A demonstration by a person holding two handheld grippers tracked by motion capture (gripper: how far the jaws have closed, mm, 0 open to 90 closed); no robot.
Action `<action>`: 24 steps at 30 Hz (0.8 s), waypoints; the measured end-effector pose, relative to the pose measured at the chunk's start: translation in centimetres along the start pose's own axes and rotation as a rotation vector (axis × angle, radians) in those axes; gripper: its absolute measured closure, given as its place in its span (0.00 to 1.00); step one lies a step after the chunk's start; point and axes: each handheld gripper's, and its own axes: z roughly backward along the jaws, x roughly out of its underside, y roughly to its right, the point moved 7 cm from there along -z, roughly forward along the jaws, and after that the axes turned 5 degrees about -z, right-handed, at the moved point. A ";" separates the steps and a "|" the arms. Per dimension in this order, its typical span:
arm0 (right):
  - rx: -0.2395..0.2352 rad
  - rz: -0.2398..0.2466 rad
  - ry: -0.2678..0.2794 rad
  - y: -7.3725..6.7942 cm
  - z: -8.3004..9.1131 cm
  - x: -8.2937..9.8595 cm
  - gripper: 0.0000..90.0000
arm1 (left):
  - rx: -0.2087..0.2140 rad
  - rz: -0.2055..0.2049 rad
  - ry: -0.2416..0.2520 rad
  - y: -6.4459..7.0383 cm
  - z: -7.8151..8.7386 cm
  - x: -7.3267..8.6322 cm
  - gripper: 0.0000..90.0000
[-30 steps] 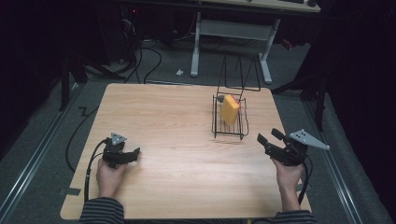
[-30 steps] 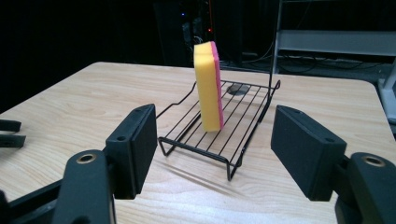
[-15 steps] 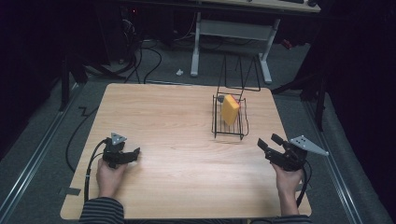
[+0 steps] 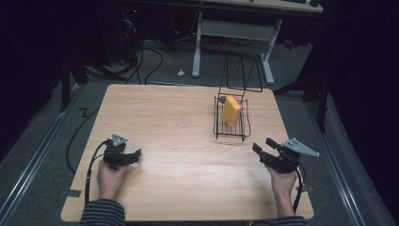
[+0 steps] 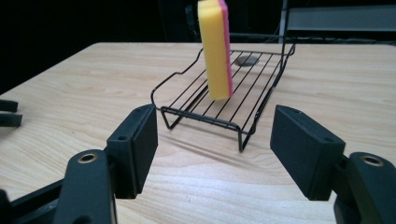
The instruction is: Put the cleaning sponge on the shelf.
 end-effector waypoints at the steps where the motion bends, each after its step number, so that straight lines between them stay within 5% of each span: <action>1: -0.002 0.002 -0.004 0.0 -0.2 0.1 0.36 | 0.000 0.000 0.000 0.0 0.0 0.0 0.27; 24: 0.005 0.024 -0.080 0.4 -3.0 1.9 0.38 | 0.002 -0.001 -0.002 0.0 0.0 0.0 0.27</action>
